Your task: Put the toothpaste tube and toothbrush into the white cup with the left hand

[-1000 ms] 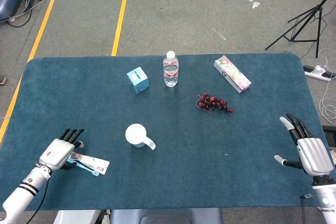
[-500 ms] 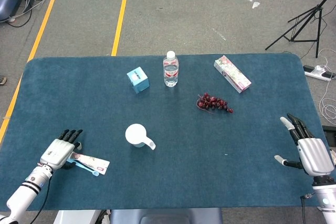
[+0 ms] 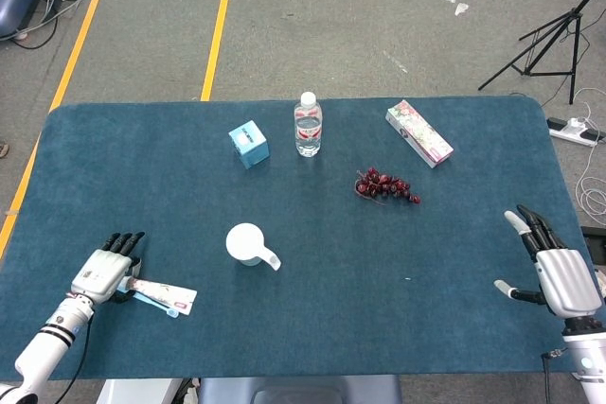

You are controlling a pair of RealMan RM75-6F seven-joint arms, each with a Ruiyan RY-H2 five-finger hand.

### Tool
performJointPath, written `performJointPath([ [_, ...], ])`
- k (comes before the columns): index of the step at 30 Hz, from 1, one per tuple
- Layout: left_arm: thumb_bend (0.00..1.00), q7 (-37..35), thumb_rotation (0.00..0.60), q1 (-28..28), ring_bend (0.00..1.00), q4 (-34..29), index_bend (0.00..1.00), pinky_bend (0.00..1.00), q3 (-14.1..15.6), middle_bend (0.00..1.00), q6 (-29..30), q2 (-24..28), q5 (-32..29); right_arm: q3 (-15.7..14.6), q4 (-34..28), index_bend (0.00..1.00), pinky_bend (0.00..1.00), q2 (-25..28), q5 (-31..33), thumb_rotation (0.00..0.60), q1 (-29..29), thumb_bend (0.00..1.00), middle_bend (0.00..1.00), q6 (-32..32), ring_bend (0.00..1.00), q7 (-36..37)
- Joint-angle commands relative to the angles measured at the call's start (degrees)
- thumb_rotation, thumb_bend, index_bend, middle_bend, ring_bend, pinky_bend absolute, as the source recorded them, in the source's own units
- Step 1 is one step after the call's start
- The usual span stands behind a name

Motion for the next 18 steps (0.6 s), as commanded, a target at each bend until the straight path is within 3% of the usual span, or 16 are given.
performJointPath([
  [1, 0.24, -0.09, 0.6, 0.01, 0.0, -0.05, 0.55, 0.06, -0.02, 0.0, -0.13, 0.15, 0.0, 0.0, -0.01, 0.05, 0.33, -0.02, 0.0, 0.6, 0.01, 0.03, 0.04, -0.03, 0.04, -0.03],
  [12, 0.28, -2.21, 0.6, 0.06, 0.0, -1.81, 0.68, 0.06, -0.18, 0.0, -1.2, 1.98, -0.46, 0.01, -0.03, 0.05, 0.33, -0.05, 0.08, 0.6, 0.08, 0.03, 0.04, -0.19, 0.04, -0.12],
  [18, 0.29, -4.15, 0.6, -0.38, 0.03, -5.64, 0.75, 0.06, -0.38, 0.01, -3.04, 5.65, -1.66, 0.01, -0.01, 0.05, 0.33, -0.07, 0.13, 0.6, 0.12, 0.03, 0.04, -0.29, 0.04, -0.12],
])
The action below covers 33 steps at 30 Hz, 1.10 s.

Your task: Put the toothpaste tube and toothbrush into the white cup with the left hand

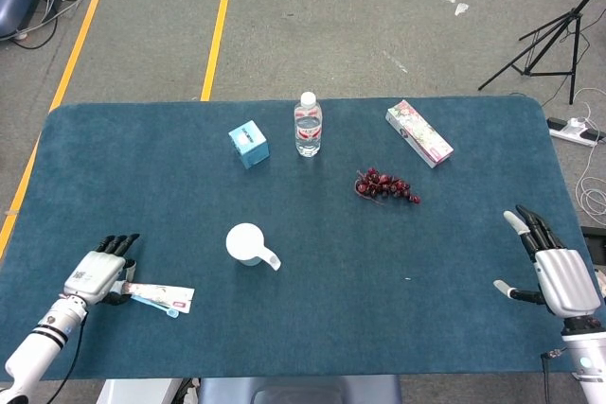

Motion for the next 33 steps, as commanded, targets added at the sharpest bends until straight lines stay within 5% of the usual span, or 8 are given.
performJointPath([
  [1, 0.3, -1.05, 0.6, -0.31, 0.03, -2.36, 0.76, 0.06, -0.12, 0.02, -1.1, 2.23, -0.78, -0.01, 0.01, 0.05, 0.33, -0.02, 0.01, 0.6, 0.01, 0.03, 0.04, -0.04, 0.04, -0.01],
  [15, 0.32, -3.53, 0.6, -1.96, 0.06, -14.78, 0.77, 0.06, -0.44, 0.04, -4.74, 12.97, -2.69, -0.01, -0.08, 0.05, 0.33, -0.03, 0.11, 0.6, 0.1, 0.03, 0.04, -0.25, 0.04, -0.06],
  [33, 0.34, -18.85, 0.6, -3.57, 0.08, -21.92, 0.8, 0.06, -2.03, 0.07, -6.34, 19.81, 4.45, 0.03, -0.12, 0.05, 0.33, 0.4, -0.36, 0.6, -0.34, 0.03, 0.04, 0.88, 0.04, 0.83],
])
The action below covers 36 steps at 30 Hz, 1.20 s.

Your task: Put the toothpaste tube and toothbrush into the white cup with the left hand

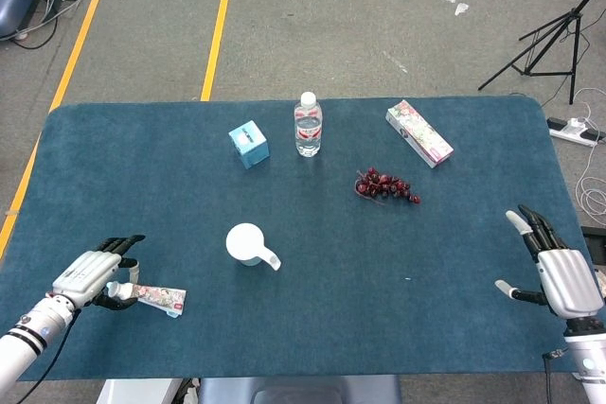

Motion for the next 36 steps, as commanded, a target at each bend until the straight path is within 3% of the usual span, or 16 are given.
performJointPath([
  [1, 0.34, -2.73, 0.6, -0.58, 0.08, -0.94, 0.81, 0.06, -0.5, 0.07, -0.27, 1.11, 1.7, 0.01, 0.0, 0.05, 0.33, 0.03, -0.04, 0.6, -0.04, 0.03, 0.04, 0.1, 0.04, 0.08],
  [17, 0.36, -5.28, 0.6, -2.2, 0.09, -5.97, 0.82, 0.06, -5.32, 0.07, 4.26, 4.66, 1.52, 0.07, -0.1, 0.05, 0.33, 0.63, -0.61, 0.6, -0.53, 0.03, 0.04, 1.34, 0.04, 1.37],
  [36, 0.36, -1.45, 0.6, -7.23, 0.09, -11.67, 0.83, 0.06, -14.05, 0.08, 6.22, 8.06, -6.12, 0.02, -0.19, 0.05, 0.33, 1.07, -1.1, 0.6, -1.19, 0.03, 0.04, 2.59, 0.04, 2.24],
])
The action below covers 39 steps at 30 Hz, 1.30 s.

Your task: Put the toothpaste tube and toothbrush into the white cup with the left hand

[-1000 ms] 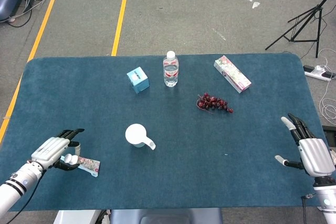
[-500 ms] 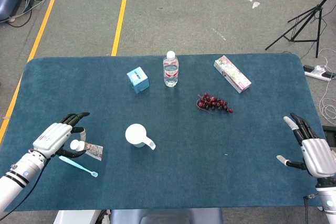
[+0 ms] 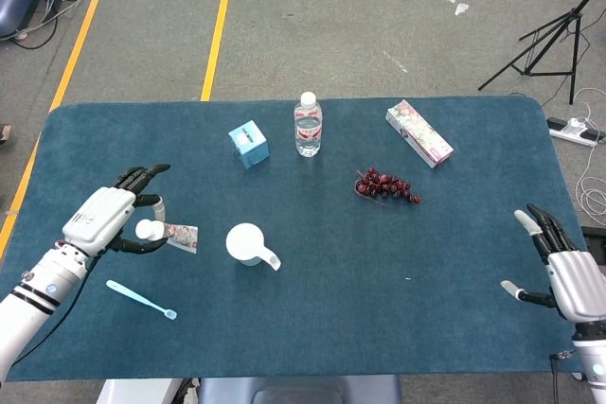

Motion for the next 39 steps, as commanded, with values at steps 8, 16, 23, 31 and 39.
performJointPath([
  [8, 0.36, 4.77, 0.6, -3.95, 0.09, -3.23, 0.83, 0.06, -2.44, 0.08, -2.4, -0.34, -4.17, 0.01, 0.08, 0.05, 0.33, 0.17, -0.08, 0.6, -0.22, 0.03, 0.04, 0.31, 0.04, 0.52],
  [16, 0.36, 7.58, 0.6, -7.68, 0.09, -2.4, 0.83, 0.06, -3.81, 0.08, -4.25, -4.37, -8.87, 0.08, 0.18, 0.05, 0.33, 0.45, 0.1, 0.6, -0.24, 0.03, 0.04, 0.17, 0.04, 1.23],
  [23, 0.36, 9.94, 0.6, -9.8, 0.09, -0.82, 0.83, 0.06, -3.15, 0.08, -6.02, -7.24, -11.93, 0.02, 0.12, 0.05, 0.33, 0.82, -0.23, 0.6, -0.46, 0.03, 0.04, 0.62, 0.04, 2.02],
  [31, 0.36, 10.47, 0.6, -10.91, 0.09, 1.11, 0.83, 0.06, -2.52, 0.08, -6.88, -9.99, -13.79, 0.04, 0.13, 0.05, 0.33, 1.0, -0.32, 0.6, -0.51, 0.03, 0.04, 0.7, 0.04, 2.43],
  [39, 0.36, 10.57, 0.6, -12.0, 0.09, 2.89, 0.83, 0.06, -2.32, 0.08, -7.56, -12.23, -14.99, 0.05, 0.12, 0.05, 0.33, 1.13, -0.31, 0.6, -0.61, 0.03, 0.04, 0.8, 0.04, 2.68],
])
